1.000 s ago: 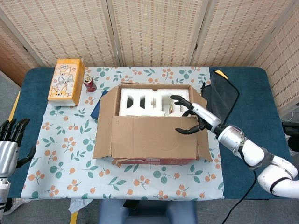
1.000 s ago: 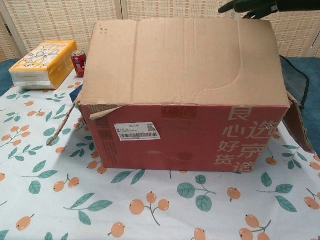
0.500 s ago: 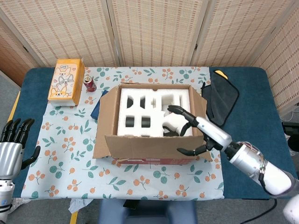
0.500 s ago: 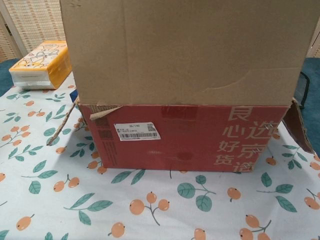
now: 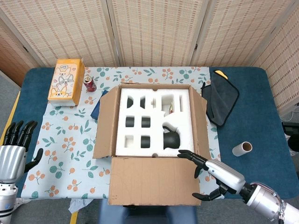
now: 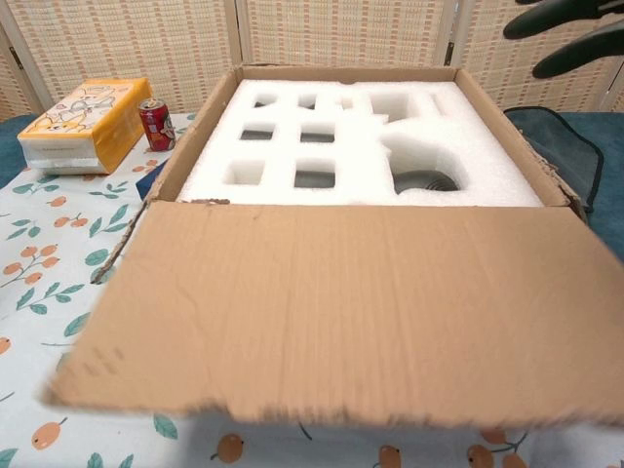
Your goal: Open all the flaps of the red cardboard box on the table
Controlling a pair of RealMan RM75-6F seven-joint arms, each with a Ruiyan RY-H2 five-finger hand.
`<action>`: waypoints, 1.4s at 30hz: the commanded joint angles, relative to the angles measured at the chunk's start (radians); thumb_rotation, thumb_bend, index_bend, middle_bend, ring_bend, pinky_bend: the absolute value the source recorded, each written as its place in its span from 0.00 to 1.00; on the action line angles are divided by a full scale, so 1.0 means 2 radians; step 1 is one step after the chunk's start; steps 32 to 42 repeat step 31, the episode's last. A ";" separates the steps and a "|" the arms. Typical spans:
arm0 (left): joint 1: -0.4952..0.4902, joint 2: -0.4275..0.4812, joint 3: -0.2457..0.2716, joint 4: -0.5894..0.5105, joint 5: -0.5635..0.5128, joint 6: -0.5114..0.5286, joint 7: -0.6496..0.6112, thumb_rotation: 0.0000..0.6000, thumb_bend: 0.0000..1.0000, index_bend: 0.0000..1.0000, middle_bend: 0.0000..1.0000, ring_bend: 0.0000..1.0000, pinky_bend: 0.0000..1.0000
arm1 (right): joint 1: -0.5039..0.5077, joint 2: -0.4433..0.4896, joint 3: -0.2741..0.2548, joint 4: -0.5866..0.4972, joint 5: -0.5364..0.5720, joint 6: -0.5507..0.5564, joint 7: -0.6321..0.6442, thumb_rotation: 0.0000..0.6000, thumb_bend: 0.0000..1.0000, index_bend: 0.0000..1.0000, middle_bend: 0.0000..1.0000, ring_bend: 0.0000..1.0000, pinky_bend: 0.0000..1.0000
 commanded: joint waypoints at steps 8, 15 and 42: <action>0.005 0.007 0.023 0.009 0.003 -0.024 -0.013 1.00 0.45 0.02 0.15 0.05 0.06 | -0.071 -0.070 0.001 0.077 0.081 0.086 -0.272 1.00 0.34 0.00 0.00 0.00 0.07; 0.022 -0.014 0.040 0.060 0.006 -0.015 -0.042 1.00 0.46 0.05 0.15 0.06 0.07 | -0.169 -0.183 -0.004 0.155 0.208 0.175 -0.596 1.00 0.34 0.00 0.00 0.00 0.00; 0.042 -0.063 0.048 0.154 -0.005 -0.011 -0.087 1.00 0.47 0.06 0.15 0.06 0.06 | -0.234 -0.280 -0.009 0.244 0.245 0.272 -0.608 1.00 0.34 0.00 0.00 0.00 0.00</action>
